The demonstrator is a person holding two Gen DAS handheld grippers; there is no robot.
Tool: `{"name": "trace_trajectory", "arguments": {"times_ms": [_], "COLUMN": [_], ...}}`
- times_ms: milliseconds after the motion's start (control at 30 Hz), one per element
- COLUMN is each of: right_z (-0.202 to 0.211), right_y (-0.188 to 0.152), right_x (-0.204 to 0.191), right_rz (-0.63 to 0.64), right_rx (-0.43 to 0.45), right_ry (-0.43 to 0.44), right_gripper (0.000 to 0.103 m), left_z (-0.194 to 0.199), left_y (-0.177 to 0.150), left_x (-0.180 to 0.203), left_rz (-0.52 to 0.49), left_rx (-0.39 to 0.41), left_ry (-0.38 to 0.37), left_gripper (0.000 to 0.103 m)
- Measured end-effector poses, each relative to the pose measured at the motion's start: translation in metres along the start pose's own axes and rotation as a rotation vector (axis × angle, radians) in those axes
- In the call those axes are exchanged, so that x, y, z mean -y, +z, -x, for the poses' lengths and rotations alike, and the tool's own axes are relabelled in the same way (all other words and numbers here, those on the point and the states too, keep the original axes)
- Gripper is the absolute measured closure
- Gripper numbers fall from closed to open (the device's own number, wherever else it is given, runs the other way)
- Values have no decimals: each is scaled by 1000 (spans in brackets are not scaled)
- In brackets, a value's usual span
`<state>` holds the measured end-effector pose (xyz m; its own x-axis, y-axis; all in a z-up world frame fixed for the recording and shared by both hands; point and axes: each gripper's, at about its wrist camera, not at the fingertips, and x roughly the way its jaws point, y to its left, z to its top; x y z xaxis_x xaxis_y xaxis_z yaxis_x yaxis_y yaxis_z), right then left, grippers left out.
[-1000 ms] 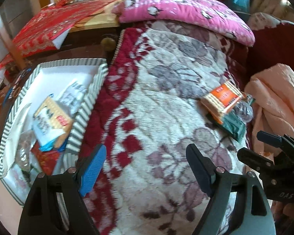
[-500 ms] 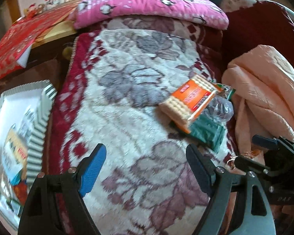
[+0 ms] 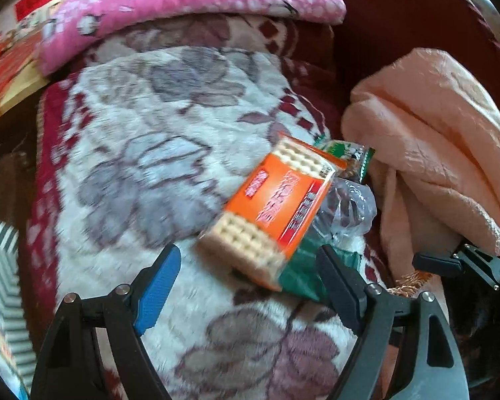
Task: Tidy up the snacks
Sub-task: 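Move both tools back to the remaining snacks on the blanket, then grasp the orange cracker packet with left tool while right tool grasps the dark green packet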
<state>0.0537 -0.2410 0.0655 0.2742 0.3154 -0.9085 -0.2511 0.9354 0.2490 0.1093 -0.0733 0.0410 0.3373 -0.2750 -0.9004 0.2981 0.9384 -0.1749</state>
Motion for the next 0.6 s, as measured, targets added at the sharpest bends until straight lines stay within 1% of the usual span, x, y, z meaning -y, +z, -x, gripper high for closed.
{"name": "trace_trajectory", "arguments": {"times_ms": [167,267,467,533,600], "right_z": [-2,-4,-8,-8,-8], "right_y": [-1,-1,-1,-1,-1], "right_x": [8,12,18,18,17], "right_rz": [-16,-27,-39,-40,-37], "right_rx": [-6,-7,-16,-17,-18], "right_ry": [1,1,6,9,13], "right_gripper": [15,15,15,15,15], "left_z": [-24,-34,-37,-41,-44], "left_y": [14,21,30,33,35], "left_x": [12,14,21,24,24], "left_rz": [-96,-118,-173,-196,-200], "left_rx": [-38,-53,-43,-50,-54], "left_ry": [1,3,-5,10,10], "left_gripper": [19,18,18,18,18]}}
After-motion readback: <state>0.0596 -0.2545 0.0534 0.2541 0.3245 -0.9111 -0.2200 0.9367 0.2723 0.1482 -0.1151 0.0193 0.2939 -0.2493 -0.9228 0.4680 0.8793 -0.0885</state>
